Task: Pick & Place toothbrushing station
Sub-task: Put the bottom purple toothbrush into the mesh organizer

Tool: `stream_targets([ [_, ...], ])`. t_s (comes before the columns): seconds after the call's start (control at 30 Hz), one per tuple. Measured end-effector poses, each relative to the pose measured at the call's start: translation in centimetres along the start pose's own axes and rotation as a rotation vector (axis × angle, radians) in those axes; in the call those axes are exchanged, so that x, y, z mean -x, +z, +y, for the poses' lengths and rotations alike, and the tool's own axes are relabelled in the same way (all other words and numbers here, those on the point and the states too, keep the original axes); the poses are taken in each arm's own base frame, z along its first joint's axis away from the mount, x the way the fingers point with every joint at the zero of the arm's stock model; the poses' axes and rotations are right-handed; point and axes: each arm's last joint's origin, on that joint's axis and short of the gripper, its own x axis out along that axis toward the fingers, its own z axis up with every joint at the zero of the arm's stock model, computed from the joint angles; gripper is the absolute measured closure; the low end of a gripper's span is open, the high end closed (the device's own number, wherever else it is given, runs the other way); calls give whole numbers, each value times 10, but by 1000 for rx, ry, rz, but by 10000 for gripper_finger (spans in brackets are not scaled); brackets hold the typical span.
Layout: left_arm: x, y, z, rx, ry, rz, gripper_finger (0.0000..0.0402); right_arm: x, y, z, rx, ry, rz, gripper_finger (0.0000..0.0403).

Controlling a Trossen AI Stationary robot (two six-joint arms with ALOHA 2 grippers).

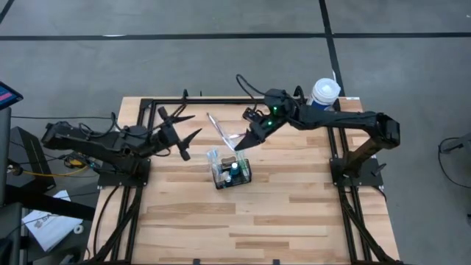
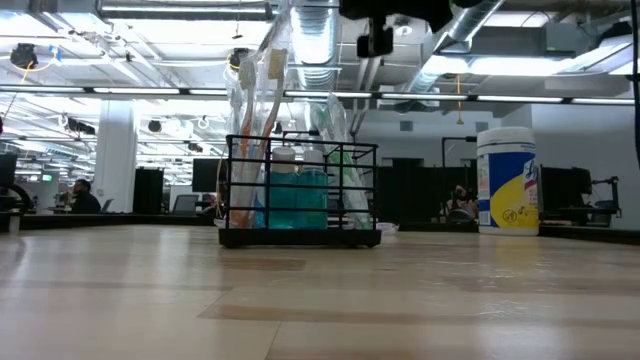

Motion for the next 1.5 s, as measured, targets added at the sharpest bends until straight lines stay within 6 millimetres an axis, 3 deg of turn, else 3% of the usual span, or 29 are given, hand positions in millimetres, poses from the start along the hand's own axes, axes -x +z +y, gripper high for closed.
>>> stream_targets([
  [0.2, -11, -5, -13, -179, 9, 63, 188, -3, 3, 17, 2, 116, -48, 403],
  [0.5, -32, -19, -40, -498, 34, 195, 188, -6, 1, 20, -54, 137, -45, 403],
  [0.8, -29, -3, -26, -571, 194, 179, 188, -16, -10, 25, -82, 149, 0, 403],
  [1.27, -29, 2, -26, -640, 133, 87, 190, -15, -7, 31, -74, 193, -38, 403],
  [1.37, -29, 2, -26, -639, 135, 89, 214, -15, -7, 31, -74, 193, -38, 403],
  [1.5, -29, 2, -26, -635, 145, 96, 287, -15, -7, 31, -74, 193, -38, 403],
])
